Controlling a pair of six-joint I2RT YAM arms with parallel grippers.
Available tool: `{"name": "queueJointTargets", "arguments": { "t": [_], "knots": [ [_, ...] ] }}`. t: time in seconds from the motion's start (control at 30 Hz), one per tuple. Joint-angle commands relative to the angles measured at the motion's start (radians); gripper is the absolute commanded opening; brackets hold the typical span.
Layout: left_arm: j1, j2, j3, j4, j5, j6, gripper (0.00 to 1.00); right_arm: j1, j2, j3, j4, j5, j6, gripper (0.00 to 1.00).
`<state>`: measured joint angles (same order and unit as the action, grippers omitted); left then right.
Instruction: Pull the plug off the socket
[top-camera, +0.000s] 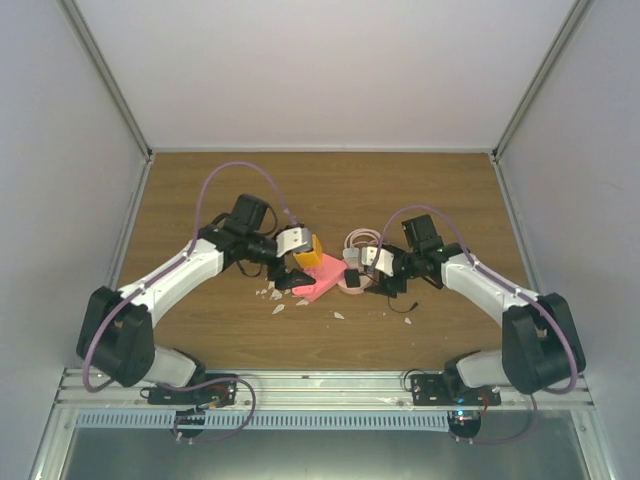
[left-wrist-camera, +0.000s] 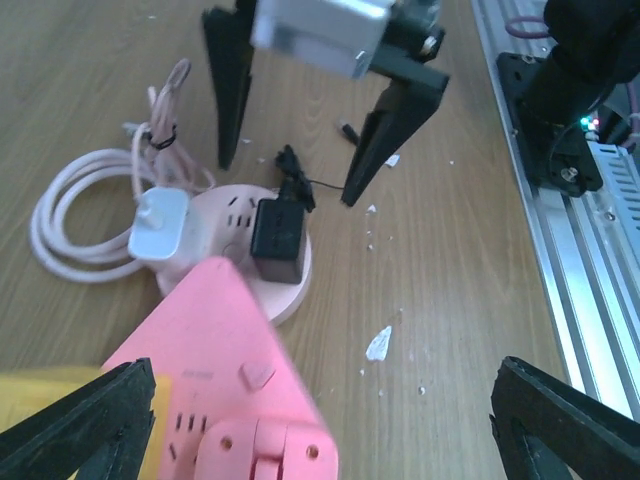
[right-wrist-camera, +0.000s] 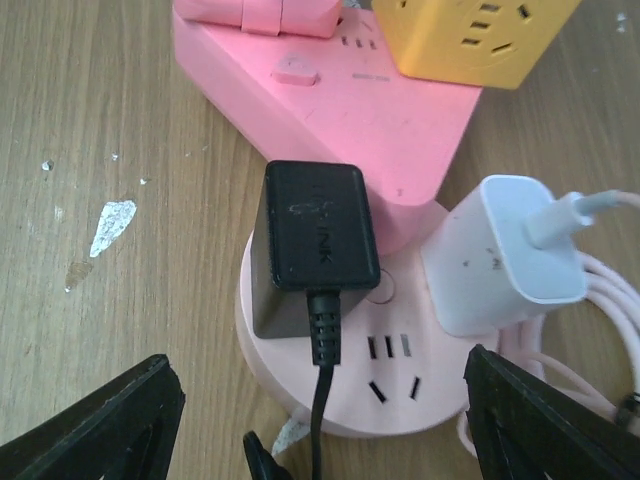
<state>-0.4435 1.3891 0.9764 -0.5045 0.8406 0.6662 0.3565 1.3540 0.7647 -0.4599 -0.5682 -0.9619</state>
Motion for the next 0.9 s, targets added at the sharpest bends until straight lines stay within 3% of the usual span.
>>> {"name": "queueJointTargets", "arguments": {
  "t": [0.0, 0.53, 0.87],
  "knots": [
    [-0.076, 0.073, 0.072, 0.048, -0.018, 0.024, 0.9, 0.011, 0.065, -0.036, 0.061, -0.058, -0.027, 0.76],
    [-0.167, 0.172, 0.037, 0.128, 0.016, 0.126, 0.75, 0.033, 0.253, -0.051, 0.157, -0.121, -0.006, 0.64],
    [-0.249, 0.246, 0.061, 0.251, -0.071, 0.079, 0.7, -0.029, 0.185, -0.093, 0.121, -0.183, -0.04, 0.69]
  ]
}}
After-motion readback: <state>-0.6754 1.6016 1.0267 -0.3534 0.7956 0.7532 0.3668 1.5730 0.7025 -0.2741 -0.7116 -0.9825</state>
